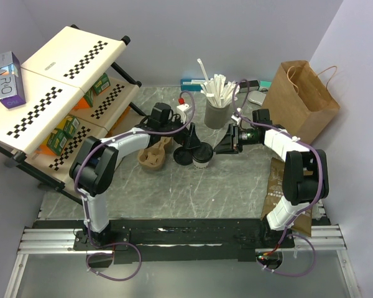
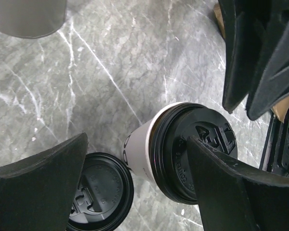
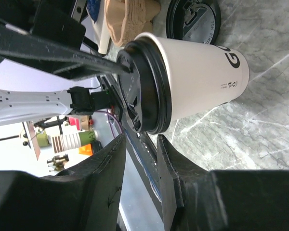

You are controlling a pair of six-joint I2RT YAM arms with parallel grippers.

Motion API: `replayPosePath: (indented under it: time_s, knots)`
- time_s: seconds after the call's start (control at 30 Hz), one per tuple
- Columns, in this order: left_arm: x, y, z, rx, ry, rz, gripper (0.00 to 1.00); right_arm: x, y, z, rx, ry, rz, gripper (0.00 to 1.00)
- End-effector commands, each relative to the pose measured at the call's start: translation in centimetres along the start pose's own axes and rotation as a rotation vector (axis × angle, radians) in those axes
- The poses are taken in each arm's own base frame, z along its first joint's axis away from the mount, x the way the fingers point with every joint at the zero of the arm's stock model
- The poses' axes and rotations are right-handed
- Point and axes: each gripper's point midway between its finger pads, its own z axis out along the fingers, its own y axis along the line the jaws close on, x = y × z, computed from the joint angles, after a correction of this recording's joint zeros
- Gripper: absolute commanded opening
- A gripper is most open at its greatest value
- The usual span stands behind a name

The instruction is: Pack the takeout coffee

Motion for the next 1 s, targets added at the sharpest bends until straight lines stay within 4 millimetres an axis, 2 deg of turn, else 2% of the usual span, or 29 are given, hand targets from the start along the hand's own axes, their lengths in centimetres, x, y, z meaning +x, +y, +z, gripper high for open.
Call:
replayPosePath:
  time_s: [0.0, 0.37, 0.97]
  knots:
    - [-2.4, -0.1, 0.0, 0.030, -0.052, 0.019, 0.89, -0.6, 1.3, 0.2, -0.023, 0.011, -0.055, 0.40]
    - [-2.7, 0.3, 0.3, 0.055, -0.059, -0.006, 0.89, -0.2, 1.4, 1.0, -0.014, 0.035, -0.080, 0.41]
    - [-2.9, -0.7, -0.9, 0.122, -0.056, -0.001, 0.90, -1.9, 1.1, 1.8, -0.011, 0.035, -0.068, 0.38]
